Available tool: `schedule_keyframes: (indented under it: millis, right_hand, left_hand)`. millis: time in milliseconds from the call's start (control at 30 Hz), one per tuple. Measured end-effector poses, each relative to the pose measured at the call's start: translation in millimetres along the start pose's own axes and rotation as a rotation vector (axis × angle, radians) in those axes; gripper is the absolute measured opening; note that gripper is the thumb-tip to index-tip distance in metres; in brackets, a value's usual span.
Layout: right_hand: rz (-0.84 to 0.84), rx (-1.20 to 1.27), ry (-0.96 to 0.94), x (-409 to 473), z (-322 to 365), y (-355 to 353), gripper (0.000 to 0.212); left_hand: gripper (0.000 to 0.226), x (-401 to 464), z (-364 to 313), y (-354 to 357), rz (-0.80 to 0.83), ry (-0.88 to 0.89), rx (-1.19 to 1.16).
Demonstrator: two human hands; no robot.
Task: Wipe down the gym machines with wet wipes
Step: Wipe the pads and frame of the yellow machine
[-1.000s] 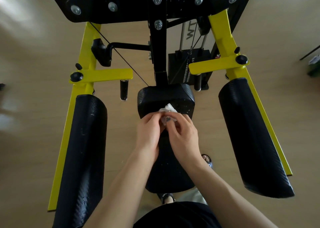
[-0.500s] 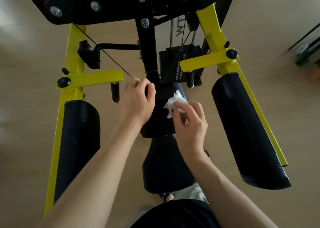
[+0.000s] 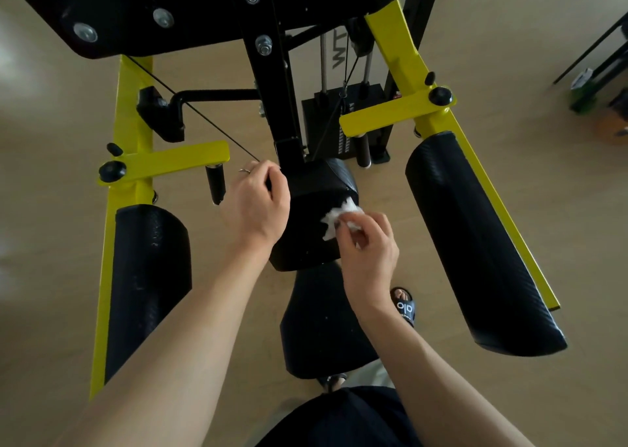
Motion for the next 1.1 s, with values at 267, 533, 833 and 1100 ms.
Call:
schedule_keyframes:
  millis: [267, 533, 833, 1100]
  right_hand:
    - [-0.016, 0.016, -0.159, 1, 44, -1, 0.010]
    - [-0.065, 0.142, 0.247, -1, -25, -9, 0.012]
    - [-0.057, 0.072, -0.135, 16, 34, -14, 0.014]
    - [-0.019, 0.132, 0.048, 13, 22, -9, 0.009]
  left_hand:
    - [0.031, 0, -4, -2, -0.020, 0.053, 0.025]
    - [0.034, -2, -2, -2, -0.035, -0.006, 0.033]
    - [0.033, -4, -7, -5, -0.042, 0.052, 0.044]
    - [0.034, -4, -7, -8, -0.069, 0.042, 0.052]
Point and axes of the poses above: each hand's wrist, its own x-axis towards the middle knuckle, its own y-axis out of the palm, z = x × y, the point moved 10 cm from there along x, towards the middle knuckle, and after that the axes turned 1 degree about -x, right-handed, at the moved point
